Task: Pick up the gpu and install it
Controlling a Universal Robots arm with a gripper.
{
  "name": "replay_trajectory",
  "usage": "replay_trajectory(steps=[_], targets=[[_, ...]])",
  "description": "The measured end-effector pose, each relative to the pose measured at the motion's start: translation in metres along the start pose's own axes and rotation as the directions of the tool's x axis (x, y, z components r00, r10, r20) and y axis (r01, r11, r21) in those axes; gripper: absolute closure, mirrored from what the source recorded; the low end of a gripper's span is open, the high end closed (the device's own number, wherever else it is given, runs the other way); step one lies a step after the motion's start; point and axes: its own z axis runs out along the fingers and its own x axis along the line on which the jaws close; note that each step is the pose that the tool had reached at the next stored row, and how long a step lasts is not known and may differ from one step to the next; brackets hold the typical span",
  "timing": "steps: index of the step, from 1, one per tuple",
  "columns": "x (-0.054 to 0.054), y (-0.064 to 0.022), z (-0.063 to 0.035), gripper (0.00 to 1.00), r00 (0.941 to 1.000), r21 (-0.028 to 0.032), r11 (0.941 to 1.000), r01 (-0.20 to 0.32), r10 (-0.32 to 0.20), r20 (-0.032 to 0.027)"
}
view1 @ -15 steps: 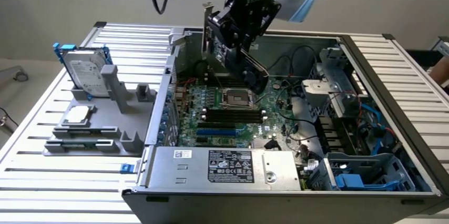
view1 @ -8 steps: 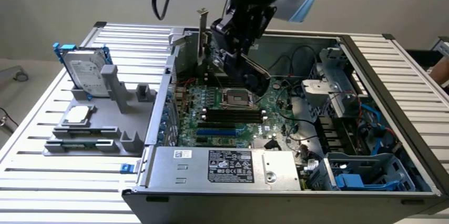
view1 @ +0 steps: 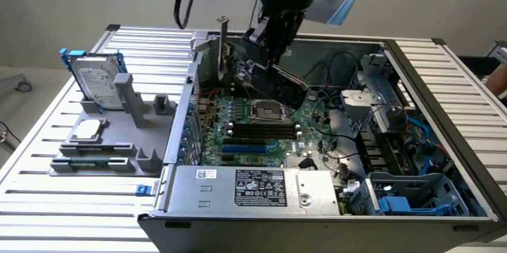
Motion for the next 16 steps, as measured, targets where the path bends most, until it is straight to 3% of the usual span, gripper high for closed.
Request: replay_trajectory(steps=[4, 8, 11, 16], targets=[[0.000, -0.0002, 0.0031, 0.74, 0.9973, 0.0026, 0.9974, 0.073, -0.073, -0.0057], [0.000, -0.0005, 0.0060, 0.74, 0.9895, 0.0047, 0.9895, 0.144, -0.144, -0.0118], [0.000, -0.0007, 0.0083, 0.74, 0.9802, 0.0061, 0.9803, 0.197, -0.197, -0.0163], [0.000, -0.0010, 0.0123, 0.74, 0.9580, 0.0077, 0.9582, 0.286, -0.286, -0.0243]])
